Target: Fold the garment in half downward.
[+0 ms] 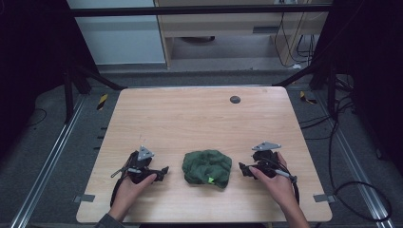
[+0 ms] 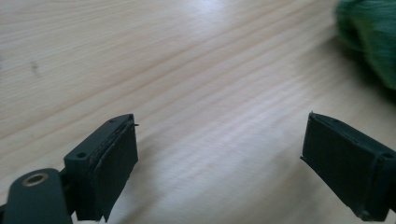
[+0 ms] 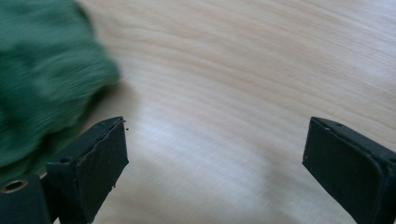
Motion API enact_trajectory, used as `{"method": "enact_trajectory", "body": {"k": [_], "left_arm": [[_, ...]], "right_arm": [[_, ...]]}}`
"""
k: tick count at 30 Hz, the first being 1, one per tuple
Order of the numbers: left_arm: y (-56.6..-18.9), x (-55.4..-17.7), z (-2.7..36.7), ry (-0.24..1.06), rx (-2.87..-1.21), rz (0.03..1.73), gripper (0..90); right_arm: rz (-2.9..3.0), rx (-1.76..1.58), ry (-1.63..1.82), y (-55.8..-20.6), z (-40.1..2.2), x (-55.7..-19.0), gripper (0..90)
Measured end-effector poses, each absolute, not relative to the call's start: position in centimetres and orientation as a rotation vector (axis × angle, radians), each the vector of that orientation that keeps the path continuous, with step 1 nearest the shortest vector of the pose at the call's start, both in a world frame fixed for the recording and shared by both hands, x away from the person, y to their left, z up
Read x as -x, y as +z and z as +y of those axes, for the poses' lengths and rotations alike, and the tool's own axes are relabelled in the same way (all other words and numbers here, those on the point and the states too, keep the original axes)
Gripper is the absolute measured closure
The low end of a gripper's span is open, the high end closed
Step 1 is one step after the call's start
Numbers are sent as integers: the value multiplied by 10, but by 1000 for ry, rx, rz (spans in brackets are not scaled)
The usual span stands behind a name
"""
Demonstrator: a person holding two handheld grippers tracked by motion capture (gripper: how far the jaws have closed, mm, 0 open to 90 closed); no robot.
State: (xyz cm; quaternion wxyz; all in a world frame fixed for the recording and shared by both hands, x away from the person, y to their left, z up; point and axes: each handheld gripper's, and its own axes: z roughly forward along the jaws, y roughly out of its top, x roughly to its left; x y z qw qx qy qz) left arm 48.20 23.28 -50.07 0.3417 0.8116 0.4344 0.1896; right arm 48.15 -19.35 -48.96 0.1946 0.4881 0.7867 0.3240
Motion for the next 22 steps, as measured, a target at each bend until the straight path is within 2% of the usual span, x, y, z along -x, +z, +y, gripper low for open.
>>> {"method": "enact_trajectory", "body": {"k": [6,7,10,11,22], "left_arm": [[-507,-494,242,529,-2096,1159,88],[-508,-496,242,529,-2085,1160,78],[-508,-501,242,530,-2091,1171,58],[-508,-502,242,532,-2090,1175,48],[-508,-502,243,533,-2092,1193,23]], "right_arm": [[2147,-1457,843,-503,-203,-499,81],[2112,-1473,844,-507,-205,-503,57],[2091,-1474,861,-509,-205,-505,41],[2059,-1468,875,-512,-203,-507,11],[2054,-1478,876,-512,-203,-507,1]]}}
